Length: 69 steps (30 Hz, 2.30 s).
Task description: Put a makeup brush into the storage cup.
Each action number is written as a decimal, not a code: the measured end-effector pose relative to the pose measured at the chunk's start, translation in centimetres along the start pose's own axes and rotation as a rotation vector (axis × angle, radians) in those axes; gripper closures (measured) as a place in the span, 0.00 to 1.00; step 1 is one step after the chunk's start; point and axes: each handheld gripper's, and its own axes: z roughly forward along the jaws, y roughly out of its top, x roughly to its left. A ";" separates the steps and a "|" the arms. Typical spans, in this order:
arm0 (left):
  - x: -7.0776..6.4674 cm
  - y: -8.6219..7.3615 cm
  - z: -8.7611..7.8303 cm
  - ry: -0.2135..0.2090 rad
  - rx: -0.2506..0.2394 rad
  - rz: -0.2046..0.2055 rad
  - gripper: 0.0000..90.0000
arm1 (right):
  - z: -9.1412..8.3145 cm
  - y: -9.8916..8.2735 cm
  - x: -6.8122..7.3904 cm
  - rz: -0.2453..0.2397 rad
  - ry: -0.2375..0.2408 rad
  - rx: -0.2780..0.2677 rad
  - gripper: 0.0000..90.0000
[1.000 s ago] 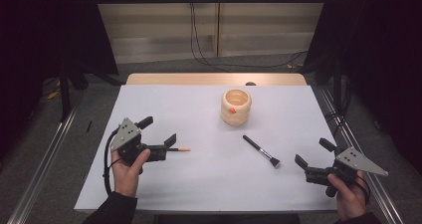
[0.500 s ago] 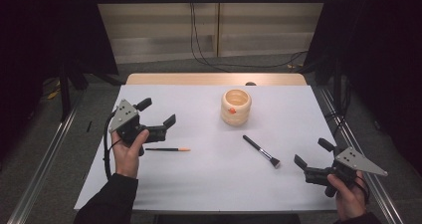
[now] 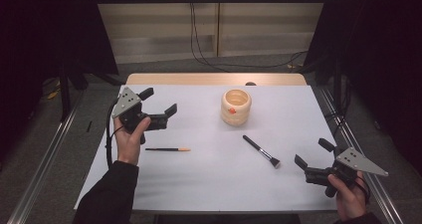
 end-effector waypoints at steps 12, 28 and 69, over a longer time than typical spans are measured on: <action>1.2 0.8 0.9 -0.026 0.047 0.021 0.03 | 0.0 0.0 0.0 -0.003 0.002 0.001 0.00; 1.1 1.1 1.5 -0.104 0.261 0.053 0.03 | 0.1 0.0 0.0 0.004 0.017 0.006 0.00; 0.7 -3.0 5.9 -0.318 0.995 0.129 0.12 | 0.2 0.0 0.0 0.010 0.001 0.005 0.00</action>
